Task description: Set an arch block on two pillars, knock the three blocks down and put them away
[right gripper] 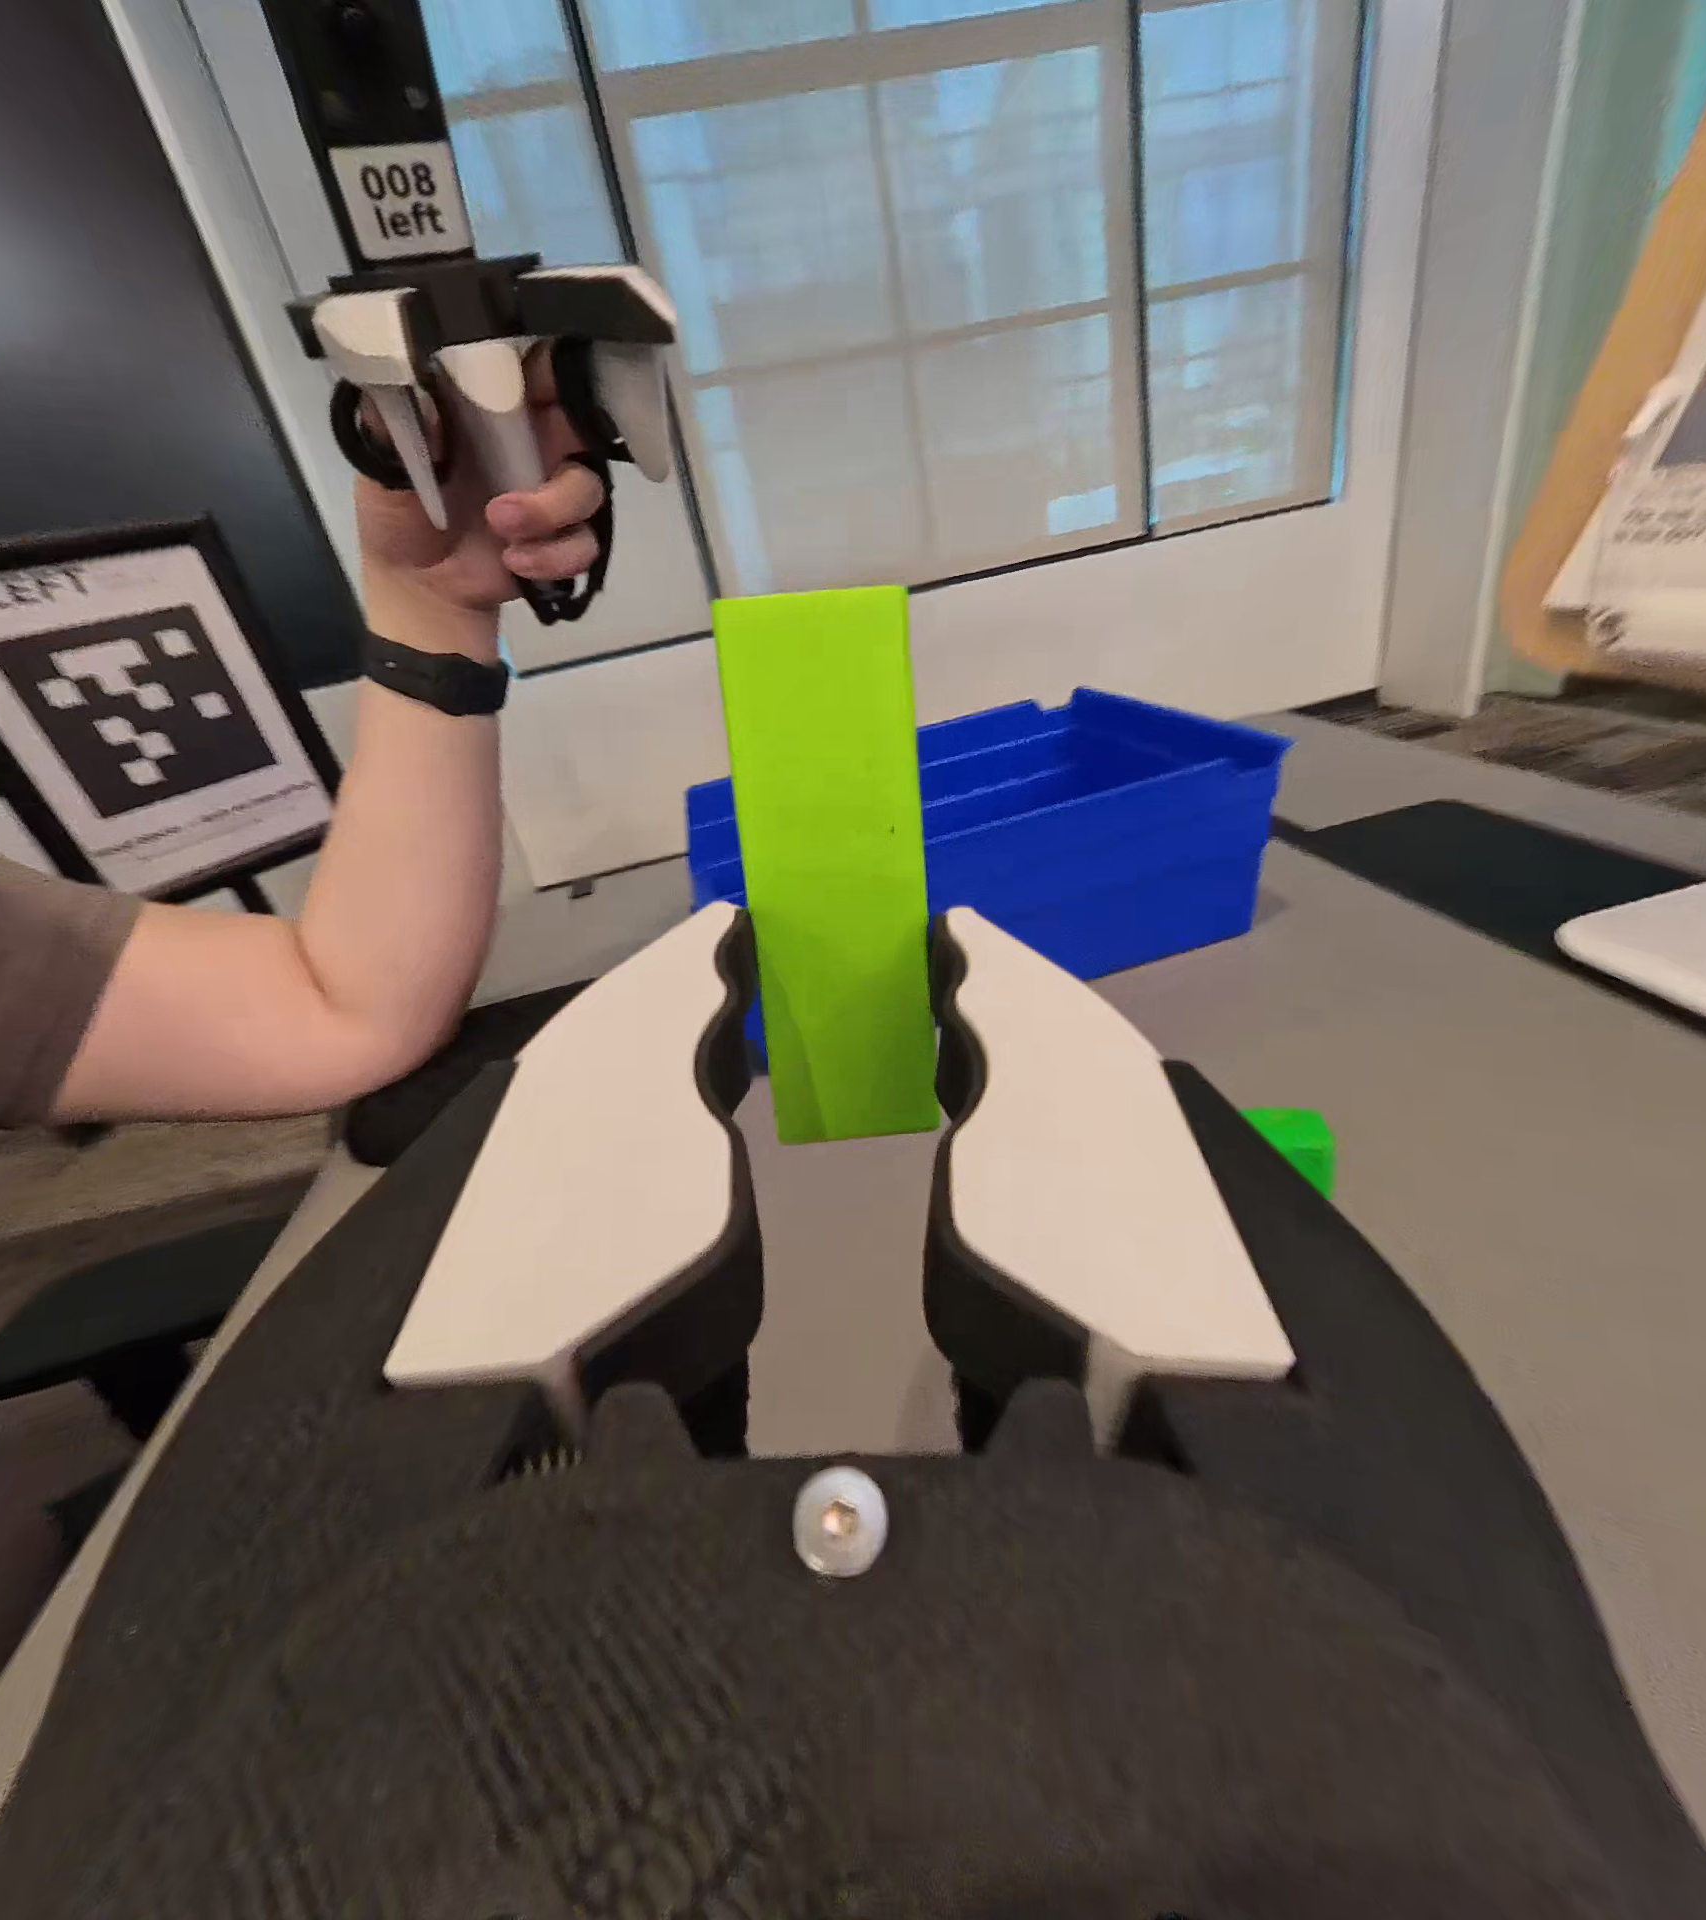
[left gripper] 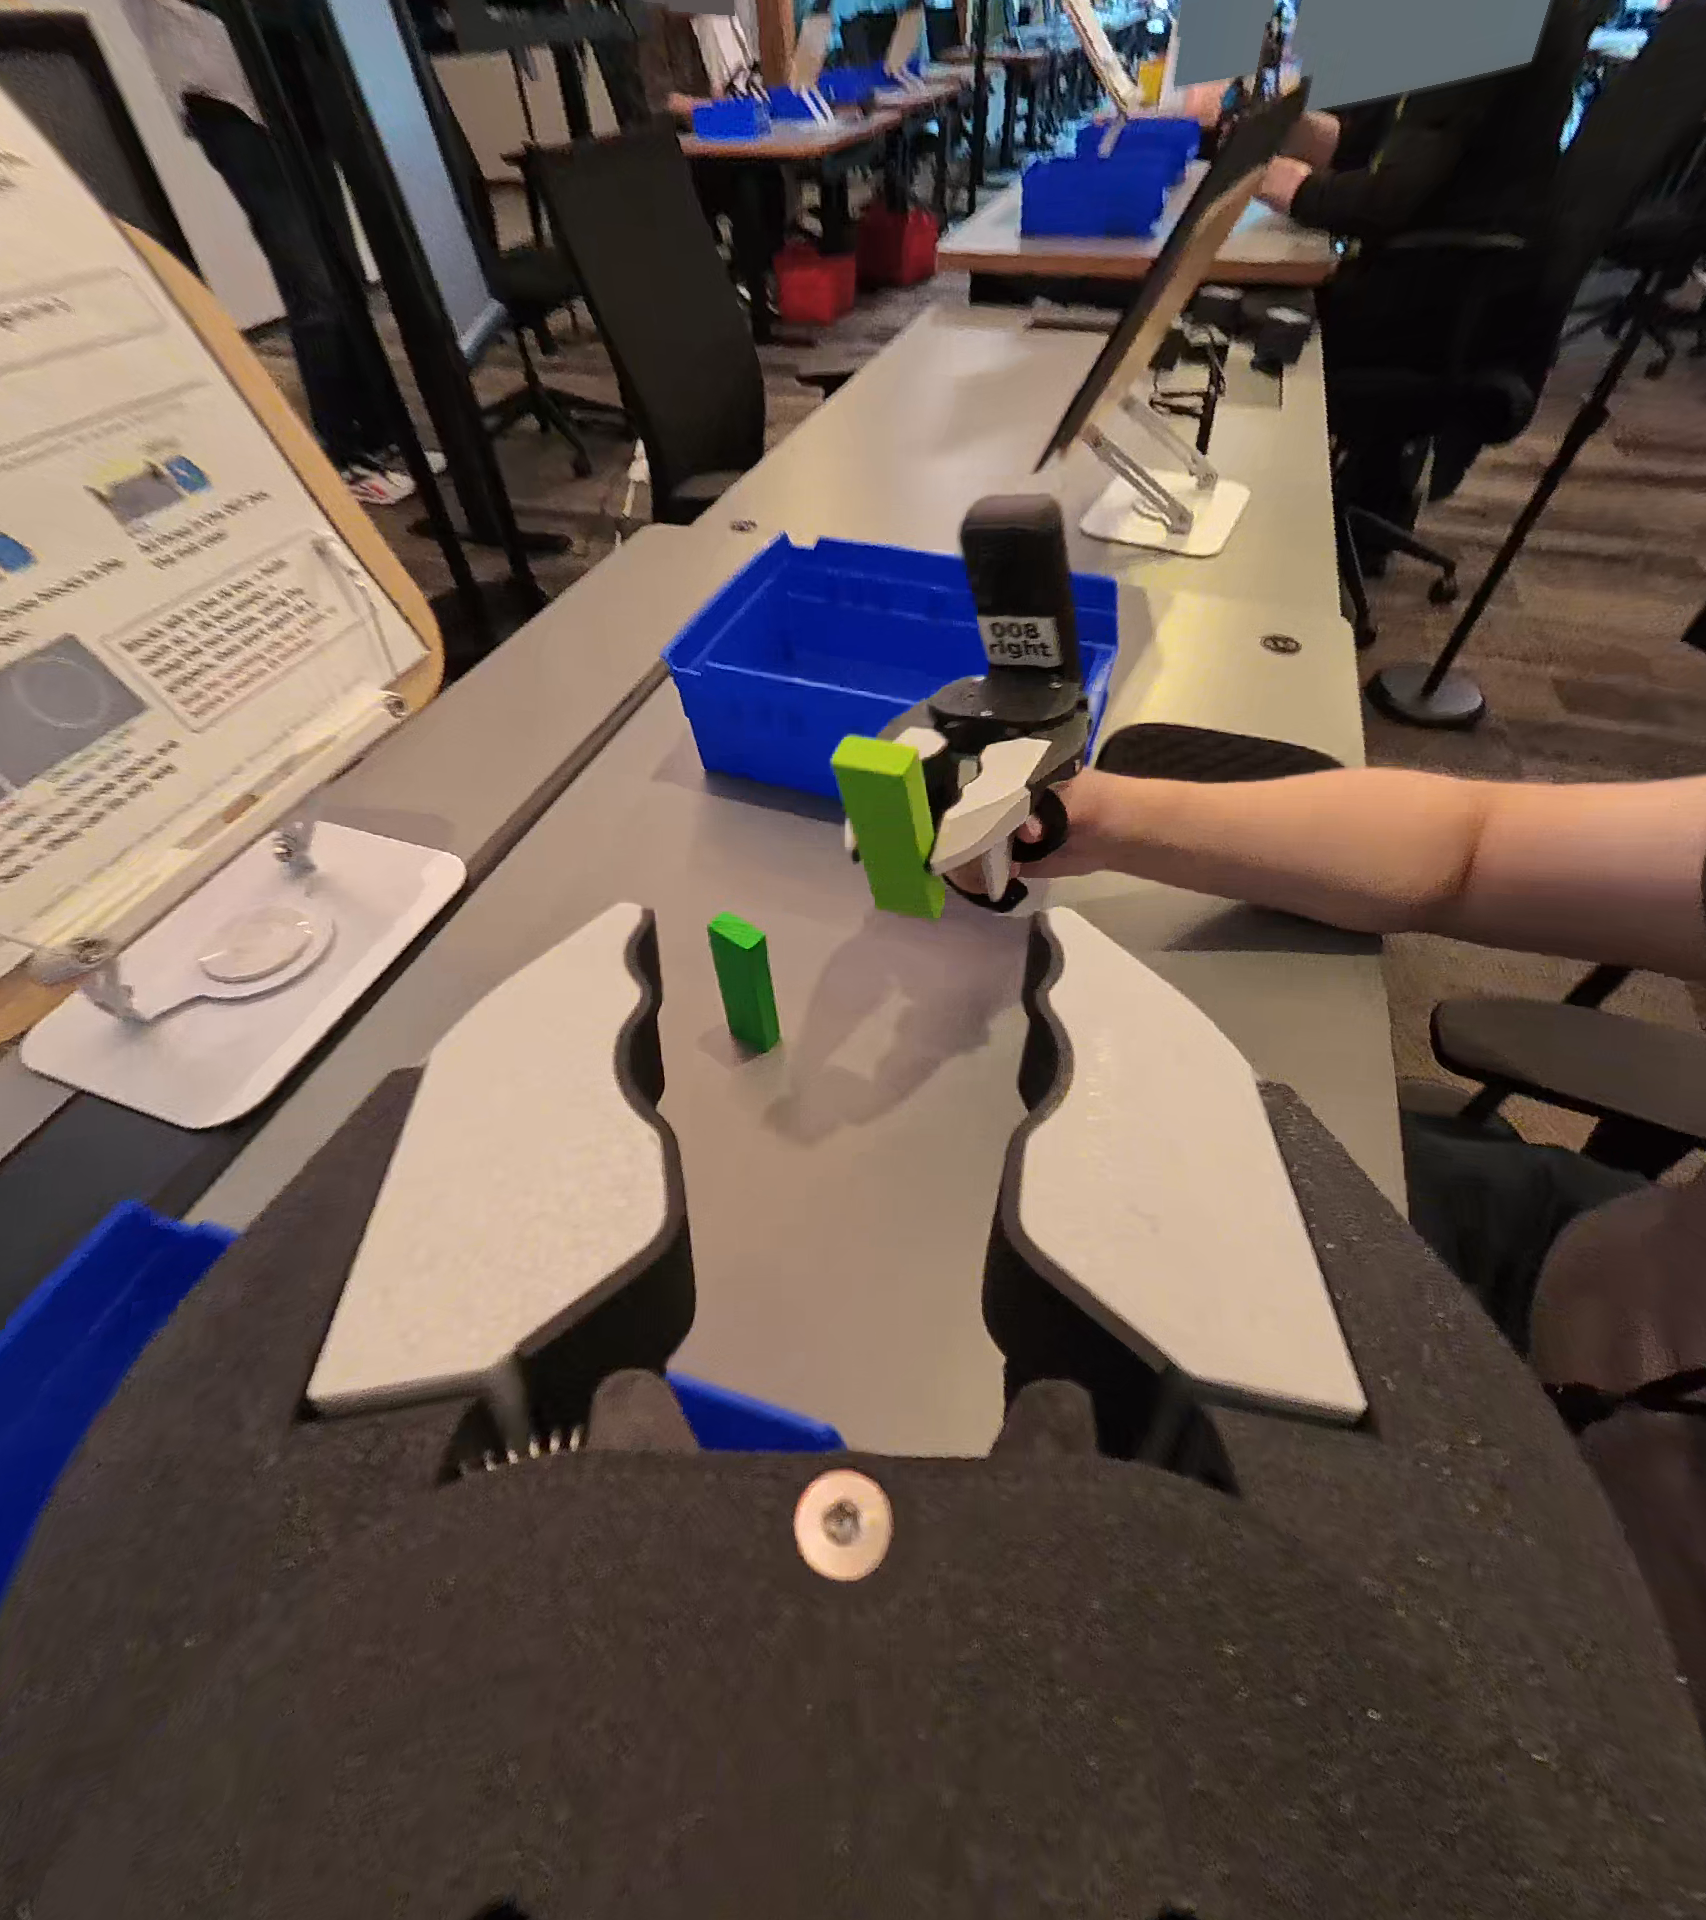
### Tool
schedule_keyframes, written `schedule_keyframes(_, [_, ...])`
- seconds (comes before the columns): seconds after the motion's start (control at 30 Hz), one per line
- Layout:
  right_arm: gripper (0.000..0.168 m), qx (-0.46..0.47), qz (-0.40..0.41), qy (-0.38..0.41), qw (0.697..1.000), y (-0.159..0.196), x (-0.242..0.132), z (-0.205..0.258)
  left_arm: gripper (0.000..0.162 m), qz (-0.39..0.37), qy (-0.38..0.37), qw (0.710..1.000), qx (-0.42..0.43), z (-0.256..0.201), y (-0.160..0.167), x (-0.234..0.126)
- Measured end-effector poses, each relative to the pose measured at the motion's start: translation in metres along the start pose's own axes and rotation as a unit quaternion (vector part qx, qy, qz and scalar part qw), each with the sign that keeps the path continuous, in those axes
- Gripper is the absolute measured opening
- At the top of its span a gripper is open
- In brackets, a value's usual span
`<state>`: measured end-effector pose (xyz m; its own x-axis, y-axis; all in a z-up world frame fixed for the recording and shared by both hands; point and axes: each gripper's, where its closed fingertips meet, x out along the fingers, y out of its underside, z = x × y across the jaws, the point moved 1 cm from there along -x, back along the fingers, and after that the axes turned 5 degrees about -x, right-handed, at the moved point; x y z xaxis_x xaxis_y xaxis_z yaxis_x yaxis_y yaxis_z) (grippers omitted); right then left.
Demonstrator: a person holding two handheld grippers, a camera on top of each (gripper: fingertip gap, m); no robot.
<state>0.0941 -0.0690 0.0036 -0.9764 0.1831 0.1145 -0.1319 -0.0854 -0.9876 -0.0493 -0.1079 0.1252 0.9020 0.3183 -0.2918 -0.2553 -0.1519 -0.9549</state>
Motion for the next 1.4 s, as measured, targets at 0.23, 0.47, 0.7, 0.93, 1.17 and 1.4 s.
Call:
schedule_keyframes(0.23, [0.033, -0.016, -0.023, -0.067, 0.997, -0.005, 0.008, 0.029, 0.097, 0.055, 0.074, 0.996, -0.003, -0.022, 0.024, 0.105])
schedule_keyframes(0.47, [0.033, -0.032, 0.004, -0.07, 0.997, 0.003, 0.009, 0.037, 0.034, 0.043, 0.145, 0.988, -0.026, -0.042, 0.036, 0.149])
schedule_keyframes(0.7, [0.041, -0.086, 0.105, -0.047, 0.99, 0.017, 0.008, 0.039, 0.034, 0.116, 0.138, 0.983, 0.018, -0.049, 0.059, 0.158])
schedule_keyframes(0.93, [0.033, -0.133, 0.223, -0.023, 0.966, 0.044, 0.003, 0.034, 0.039, 0.177, 0.105, 0.976, 0.067, -0.051, 0.083, 0.171])
schedule_keyframes(1.17, [0.033, -0.088, 0.272, 0.18, 0.941, 0.068, -0.028, -0.046, 0.068, 0.077, 0.057, 0.995, -0.007, -0.011, 0.04, 0.139])
schedule_keyframes(1.4, [0.033, -0.029, 0.3, 0.208, 0.931, 0.099, -0.045, -0.079, 0.066, 0.062, -0.017, 0.998, 0.009, 0.024, 0.023, 0.08])
